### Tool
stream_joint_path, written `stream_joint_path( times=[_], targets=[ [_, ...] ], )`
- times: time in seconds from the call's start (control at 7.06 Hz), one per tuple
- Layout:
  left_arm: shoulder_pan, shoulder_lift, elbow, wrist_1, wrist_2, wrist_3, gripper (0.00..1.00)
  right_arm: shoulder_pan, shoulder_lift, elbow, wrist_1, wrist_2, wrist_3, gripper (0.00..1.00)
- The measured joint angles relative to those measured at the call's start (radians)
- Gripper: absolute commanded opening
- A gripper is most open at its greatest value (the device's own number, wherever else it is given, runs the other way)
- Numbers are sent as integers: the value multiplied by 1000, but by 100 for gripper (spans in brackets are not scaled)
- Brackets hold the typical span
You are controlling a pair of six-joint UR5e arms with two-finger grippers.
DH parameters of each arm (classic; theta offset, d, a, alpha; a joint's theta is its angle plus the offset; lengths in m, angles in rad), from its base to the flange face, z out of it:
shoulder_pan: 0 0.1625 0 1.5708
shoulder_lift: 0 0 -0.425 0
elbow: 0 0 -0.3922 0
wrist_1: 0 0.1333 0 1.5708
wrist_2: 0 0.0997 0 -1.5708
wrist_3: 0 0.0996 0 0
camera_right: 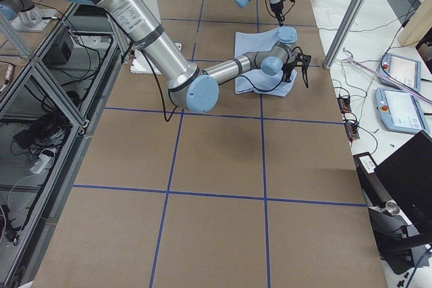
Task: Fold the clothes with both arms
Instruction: 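Lift the hem and fold it toward the collar with both grippers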
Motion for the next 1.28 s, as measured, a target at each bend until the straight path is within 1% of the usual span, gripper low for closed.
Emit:
stream_joint_path(
  times=[0.14,0.28,0.43,0.57,0.99,1.13,1.28],
  targets=[
    [3,-3,1,-1,0,-2,0,-4,4,-3,0,-5,0,0],
    [9,-5,1,0,0,-3,18,-8,-6,16,0,-5,0,4],
    [18,-6,1,2,0,-4,99,-12,-34,63,0,-3,1,99],
    [25,-5,0,3,2,-4,100,-21,-66,106,-1,-4,-3,100],
    [28,-3,-10,9,15,4,100,-44,-96,134,0,-26,-38,100],
    [26,8,-35,15,16,7,100,-49,-105,150,2,-25,-39,100],
    [24,42,-96,27,15,13,100,-67,-146,207,2,-22,-37,100]
  ],
)
